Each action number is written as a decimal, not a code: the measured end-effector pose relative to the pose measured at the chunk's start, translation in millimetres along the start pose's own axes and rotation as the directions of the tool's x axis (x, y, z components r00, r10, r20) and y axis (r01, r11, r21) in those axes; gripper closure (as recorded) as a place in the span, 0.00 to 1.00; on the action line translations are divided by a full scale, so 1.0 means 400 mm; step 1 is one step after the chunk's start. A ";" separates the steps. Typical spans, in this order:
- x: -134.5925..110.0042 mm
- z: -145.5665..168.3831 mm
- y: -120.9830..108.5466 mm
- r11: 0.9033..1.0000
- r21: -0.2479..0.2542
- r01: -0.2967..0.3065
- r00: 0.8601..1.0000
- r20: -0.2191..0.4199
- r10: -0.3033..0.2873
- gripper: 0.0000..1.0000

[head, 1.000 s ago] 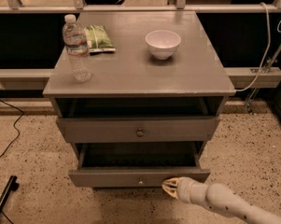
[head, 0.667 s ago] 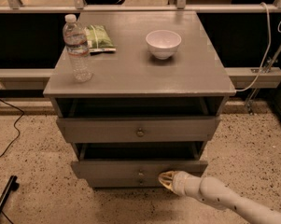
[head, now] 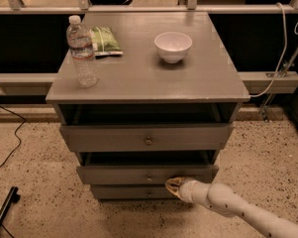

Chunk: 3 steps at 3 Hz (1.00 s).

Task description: Close middle drawer

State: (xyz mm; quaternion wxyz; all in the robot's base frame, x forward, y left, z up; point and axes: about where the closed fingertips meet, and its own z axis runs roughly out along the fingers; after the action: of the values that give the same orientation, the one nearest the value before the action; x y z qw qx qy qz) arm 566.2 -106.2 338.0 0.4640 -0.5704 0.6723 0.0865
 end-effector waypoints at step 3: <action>0.014 0.017 -0.068 0.992 0.124 0.001 1.000 0.006 -0.002 1.00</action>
Offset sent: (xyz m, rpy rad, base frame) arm 0.0398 -0.0141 0.0100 0.0111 -0.1352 -0.1330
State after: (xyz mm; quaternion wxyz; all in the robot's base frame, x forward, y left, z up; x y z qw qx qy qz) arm 593.4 -114.7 341.4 0.5006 -0.5405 0.6746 0.0459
